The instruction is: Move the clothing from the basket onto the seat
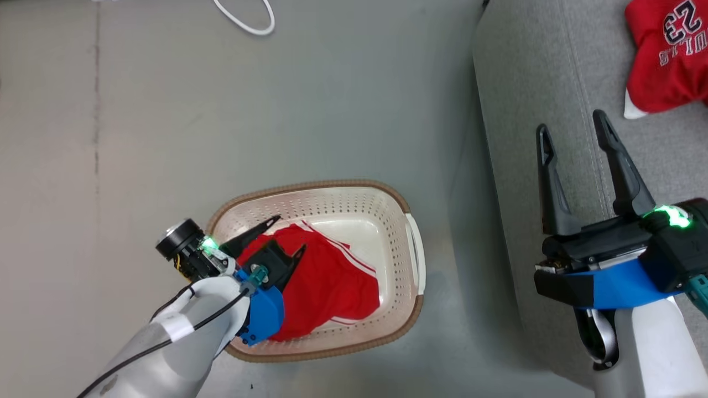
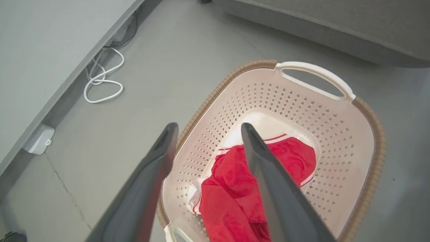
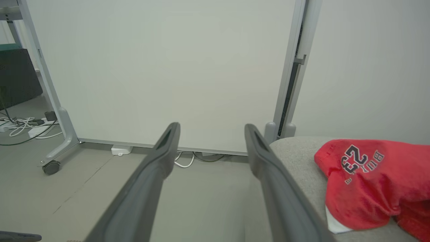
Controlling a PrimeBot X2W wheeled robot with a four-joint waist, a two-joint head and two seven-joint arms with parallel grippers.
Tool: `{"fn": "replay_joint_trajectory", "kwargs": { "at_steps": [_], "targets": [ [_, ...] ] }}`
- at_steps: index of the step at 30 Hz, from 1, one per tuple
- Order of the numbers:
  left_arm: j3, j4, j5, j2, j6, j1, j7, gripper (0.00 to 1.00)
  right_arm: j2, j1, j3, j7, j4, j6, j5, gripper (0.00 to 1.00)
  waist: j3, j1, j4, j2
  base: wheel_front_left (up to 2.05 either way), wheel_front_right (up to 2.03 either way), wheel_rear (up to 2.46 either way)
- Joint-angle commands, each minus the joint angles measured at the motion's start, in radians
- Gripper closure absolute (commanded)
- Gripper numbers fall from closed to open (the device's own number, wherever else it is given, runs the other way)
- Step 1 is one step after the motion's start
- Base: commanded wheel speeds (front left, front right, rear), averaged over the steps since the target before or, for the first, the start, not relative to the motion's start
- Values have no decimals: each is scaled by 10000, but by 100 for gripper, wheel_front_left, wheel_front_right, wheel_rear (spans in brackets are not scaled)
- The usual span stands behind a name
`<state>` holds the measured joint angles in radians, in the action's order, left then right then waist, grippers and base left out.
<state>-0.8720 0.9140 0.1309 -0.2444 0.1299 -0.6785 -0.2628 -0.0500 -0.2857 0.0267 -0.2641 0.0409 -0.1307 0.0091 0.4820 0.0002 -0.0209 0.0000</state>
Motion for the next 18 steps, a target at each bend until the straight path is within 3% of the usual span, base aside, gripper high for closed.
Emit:
{"fn": "replay_joint_trajectory", "kwargs": {
  "at_steps": [1, 12, 18],
  "targets": [
    [-336, 227, 15, -19, 3, -281, -30, 0, -9, -239, 30, -5, 66, -1, -72, 0, 240, -2, 13, 0, 0, 0, 0],
    [-3210, 2247, 487, -133, 2, -1606, 139, 0, -8, -1059, 261, -5, 343, -1, -53, 0, 1823, -2, -518, 0, 0, 0, 0],
    [-4025, 2877, 212, -198, 2, -1995, 442, 0, -8, -1377, 314, -5, 513, -1, -124, 0, 2636, -2, -758, 0, 0, 0, 0]
  ]
}}
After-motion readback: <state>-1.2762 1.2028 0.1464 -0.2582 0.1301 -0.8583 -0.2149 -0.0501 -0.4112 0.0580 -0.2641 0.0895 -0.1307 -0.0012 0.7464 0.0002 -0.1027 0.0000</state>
